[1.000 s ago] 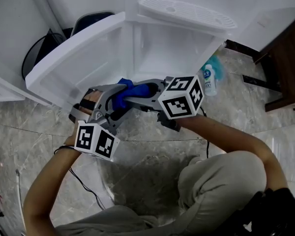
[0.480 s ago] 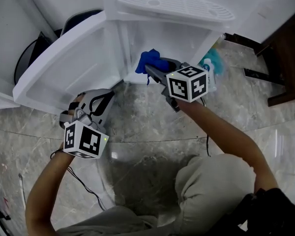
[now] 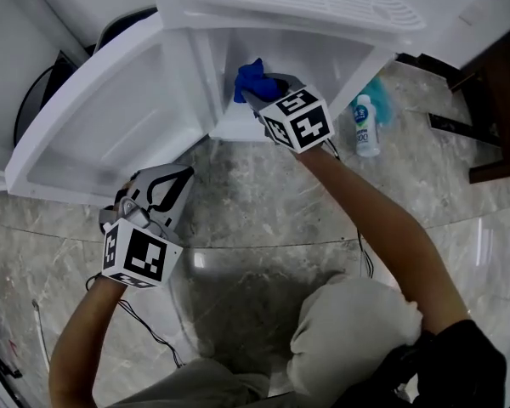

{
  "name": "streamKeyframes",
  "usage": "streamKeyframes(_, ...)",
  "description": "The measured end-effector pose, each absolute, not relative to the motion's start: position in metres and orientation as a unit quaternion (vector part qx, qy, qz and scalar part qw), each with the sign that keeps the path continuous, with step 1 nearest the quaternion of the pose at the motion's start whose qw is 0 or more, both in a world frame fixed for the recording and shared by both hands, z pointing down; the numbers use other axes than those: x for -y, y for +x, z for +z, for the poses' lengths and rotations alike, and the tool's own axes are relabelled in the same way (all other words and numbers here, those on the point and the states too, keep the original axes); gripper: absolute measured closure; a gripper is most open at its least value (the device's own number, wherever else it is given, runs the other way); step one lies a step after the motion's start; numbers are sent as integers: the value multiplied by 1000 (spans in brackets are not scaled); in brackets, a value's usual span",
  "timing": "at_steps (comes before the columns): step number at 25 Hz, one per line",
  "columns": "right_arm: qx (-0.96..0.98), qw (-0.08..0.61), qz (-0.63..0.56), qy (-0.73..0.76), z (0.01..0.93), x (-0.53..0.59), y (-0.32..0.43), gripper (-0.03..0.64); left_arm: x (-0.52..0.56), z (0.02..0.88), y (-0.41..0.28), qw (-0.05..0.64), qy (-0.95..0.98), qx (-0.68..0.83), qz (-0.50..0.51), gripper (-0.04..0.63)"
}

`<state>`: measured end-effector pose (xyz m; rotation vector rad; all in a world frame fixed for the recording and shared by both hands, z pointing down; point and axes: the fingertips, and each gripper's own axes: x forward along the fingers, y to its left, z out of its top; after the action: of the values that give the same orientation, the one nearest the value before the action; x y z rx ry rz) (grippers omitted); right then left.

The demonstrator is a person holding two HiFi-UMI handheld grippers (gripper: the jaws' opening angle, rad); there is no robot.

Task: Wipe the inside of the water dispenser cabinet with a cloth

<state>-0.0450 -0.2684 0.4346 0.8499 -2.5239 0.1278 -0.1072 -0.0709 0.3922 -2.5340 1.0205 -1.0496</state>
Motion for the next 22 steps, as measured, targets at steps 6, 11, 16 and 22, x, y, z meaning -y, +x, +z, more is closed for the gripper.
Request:
streamKeyframes(6, 888, 372, -62, 265, 479, 294, -65, 494, 63, 404, -117, 65, -863, -354, -353, 588)
streamKeyframes(11, 876, 391, -75, 271, 492, 325, -84, 494, 71, 397, -119, 14, -869, -384, -311, 588)
streamKeyframes(16, 875, 383, -68, 287, 494, 355, -88, 494, 68, 399, -121, 6, -871, -386, -305, 589)
streamKeyframes(22, 877, 373, -118, 277, 491, 328, -84, 494, 78, 401, -128, -3, -868, -397, -299, 589)
